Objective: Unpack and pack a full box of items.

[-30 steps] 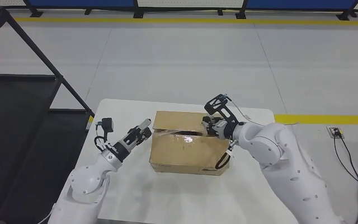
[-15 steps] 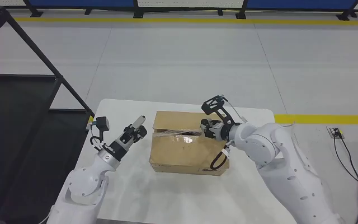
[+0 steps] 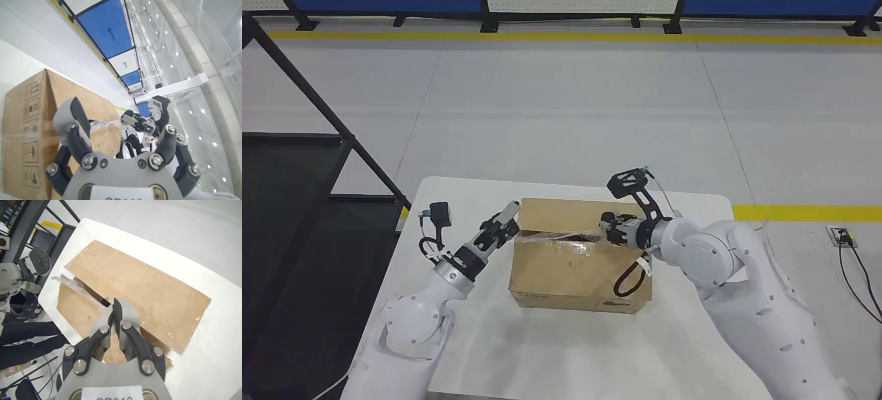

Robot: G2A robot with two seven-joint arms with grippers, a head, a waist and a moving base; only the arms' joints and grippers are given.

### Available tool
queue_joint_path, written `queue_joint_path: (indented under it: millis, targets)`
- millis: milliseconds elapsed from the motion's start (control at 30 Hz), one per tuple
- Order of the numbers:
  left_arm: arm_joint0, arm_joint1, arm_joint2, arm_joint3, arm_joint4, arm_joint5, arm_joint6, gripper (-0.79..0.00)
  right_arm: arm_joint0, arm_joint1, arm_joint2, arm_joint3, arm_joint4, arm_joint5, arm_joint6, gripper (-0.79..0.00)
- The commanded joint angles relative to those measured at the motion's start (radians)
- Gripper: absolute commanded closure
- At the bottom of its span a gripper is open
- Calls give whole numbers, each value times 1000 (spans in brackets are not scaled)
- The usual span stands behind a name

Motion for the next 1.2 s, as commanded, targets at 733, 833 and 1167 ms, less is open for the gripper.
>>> queue_joint_path:
  millis: [733,833,1167]
  targets:
    - [-13,-4,-5,21,-8,-22,-2,-493,-39,2,43,-10,105,-34,-73,0]
    - [-13,-4,-9,22,-11,-14,3,-785,-47,4,54,-10,120,-49,-88,0]
    - [-16,-6,-10,28,-11,-6,21,-785,-57,8,68,-14,152,-78,-104,0]
